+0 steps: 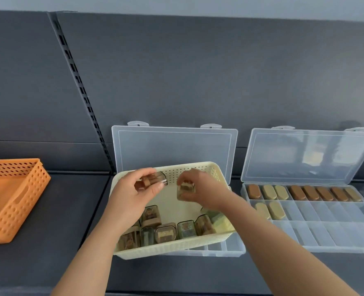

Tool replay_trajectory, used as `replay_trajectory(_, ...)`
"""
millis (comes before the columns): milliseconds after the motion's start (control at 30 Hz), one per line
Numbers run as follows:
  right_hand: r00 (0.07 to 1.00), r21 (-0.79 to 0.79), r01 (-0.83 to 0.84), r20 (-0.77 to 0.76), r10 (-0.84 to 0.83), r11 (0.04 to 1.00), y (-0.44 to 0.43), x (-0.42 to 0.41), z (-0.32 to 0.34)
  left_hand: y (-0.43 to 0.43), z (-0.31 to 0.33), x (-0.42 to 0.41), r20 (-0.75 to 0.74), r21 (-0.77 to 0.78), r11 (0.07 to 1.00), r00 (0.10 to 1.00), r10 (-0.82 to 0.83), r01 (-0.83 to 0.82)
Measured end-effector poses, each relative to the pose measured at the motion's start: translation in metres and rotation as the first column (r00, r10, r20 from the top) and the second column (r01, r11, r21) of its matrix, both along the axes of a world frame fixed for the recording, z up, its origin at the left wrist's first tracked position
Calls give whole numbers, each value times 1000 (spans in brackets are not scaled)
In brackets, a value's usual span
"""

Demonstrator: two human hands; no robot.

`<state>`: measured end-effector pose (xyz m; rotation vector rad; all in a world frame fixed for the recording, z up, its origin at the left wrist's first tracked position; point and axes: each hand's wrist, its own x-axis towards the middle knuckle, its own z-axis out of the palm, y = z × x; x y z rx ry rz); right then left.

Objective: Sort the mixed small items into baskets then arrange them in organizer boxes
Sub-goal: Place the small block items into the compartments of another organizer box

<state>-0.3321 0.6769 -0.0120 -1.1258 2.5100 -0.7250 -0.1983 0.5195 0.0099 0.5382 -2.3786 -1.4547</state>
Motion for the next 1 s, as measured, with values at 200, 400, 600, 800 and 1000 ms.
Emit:
replay_trajectory(200,903,-462,309,416,-105,832,93,-21,29,65,4,-34,-101,54,998,995,-15,21)
replay_trajectory(400,869,-361,408,434,-236,838,203,-46,28,167,-2,-78,-27,-12,981,980,-195,195)
replay_trajectory(600,832,-314,501,429,-351,806,283,-72,9,255,-30,-120,102,-52,968,966,-238,244)
replay_trajectory(800,885,-206,432,287,-367,878,321,-86,-7,290,-59,-146,247,-322,884,932,-267,338)
replay_trajectory(1000,910,-161,362,276,-310,918,326,-91,-21,296,-69,-154,380,-402,829,894,-236,390)
